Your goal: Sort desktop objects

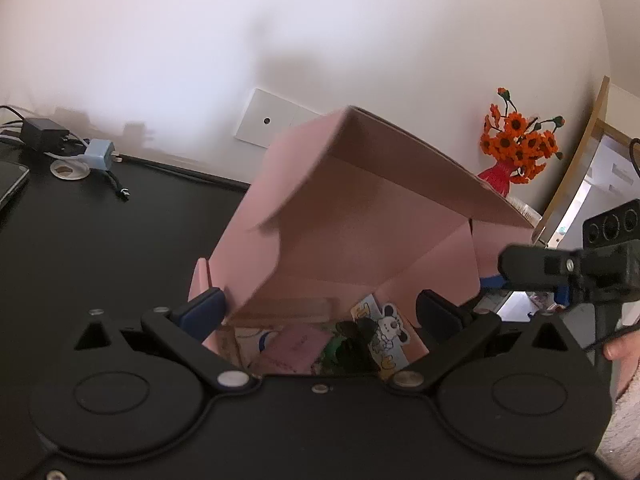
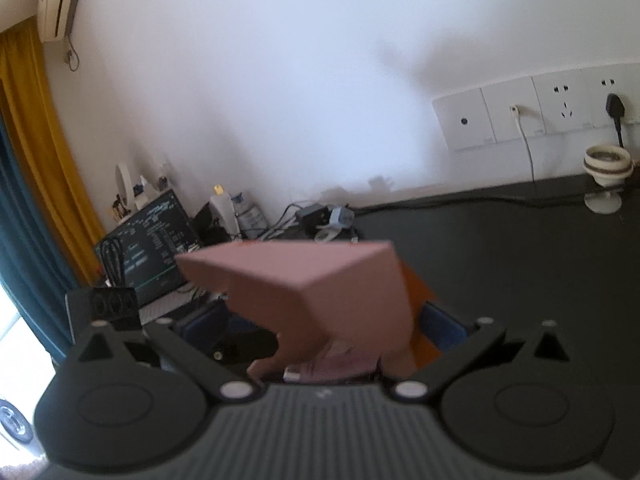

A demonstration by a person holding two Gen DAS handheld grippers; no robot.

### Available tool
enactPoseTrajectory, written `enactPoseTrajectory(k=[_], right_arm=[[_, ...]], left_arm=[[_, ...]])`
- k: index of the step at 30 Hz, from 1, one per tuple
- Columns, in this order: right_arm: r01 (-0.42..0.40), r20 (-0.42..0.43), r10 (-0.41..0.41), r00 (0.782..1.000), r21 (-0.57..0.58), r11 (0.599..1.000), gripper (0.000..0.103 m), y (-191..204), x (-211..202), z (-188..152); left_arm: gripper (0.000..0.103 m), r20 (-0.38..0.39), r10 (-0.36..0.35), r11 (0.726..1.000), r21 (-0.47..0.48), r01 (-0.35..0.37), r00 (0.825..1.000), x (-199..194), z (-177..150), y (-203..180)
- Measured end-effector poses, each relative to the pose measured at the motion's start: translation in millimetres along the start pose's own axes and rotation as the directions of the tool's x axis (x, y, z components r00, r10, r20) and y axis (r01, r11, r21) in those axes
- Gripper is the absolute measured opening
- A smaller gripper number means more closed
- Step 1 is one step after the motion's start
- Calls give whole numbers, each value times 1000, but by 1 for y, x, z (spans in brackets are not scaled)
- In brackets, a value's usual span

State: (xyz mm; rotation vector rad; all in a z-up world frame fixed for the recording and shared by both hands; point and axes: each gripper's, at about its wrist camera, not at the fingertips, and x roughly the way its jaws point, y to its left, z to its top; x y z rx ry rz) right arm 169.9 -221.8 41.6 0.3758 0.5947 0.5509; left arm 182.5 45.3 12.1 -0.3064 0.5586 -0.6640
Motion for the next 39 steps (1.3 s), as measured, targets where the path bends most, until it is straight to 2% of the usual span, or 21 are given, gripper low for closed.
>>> enactPoseTrajectory(k=[8, 14, 16, 18, 24, 30, 34, 39], right_arm=[[19, -42, -20, 999, -18, 1000, 102, 9, -2, -21], [13, -63, -12, 998, 24, 1000, 102, 10, 6, -24], [23, -60, -23, 998, 4, 1000, 102, 12, 6, -25], [30, -58, -30, 998, -8, 1000, 102, 13, 6, -27], [34, -19, -33, 999, 41, 999, 102, 2, 8, -21], [70, 1, -70, 998, 11, 997, 102, 0, 14, -11], [90, 2, -90, 996, -17, 996, 102, 0, 17, -5], [99, 3, -99, 995, 12, 995, 102, -11, 11, -6]], left_arm=[[103, 2, 34, 999, 39, -34, 999, -3, 6, -5], [103, -7, 45, 997, 70, -45, 999, -3, 9, -11], [103, -14, 47, 996, 82, -45, 999, -1, 7, -16], [103, -10, 78, 991, 108, -77, 997, 2, 6, -24], [103, -1, 128, 984, 121, -127, 992, 8, 9, -36], [103, 15, 174, 972, 157, -175, 985, 16, 9, -51], [103, 14, 176, 975, 136, -176, 984, 23, 13, -53], [103, -14, 149, 982, 118, -146, 989, 26, 12, -49]])
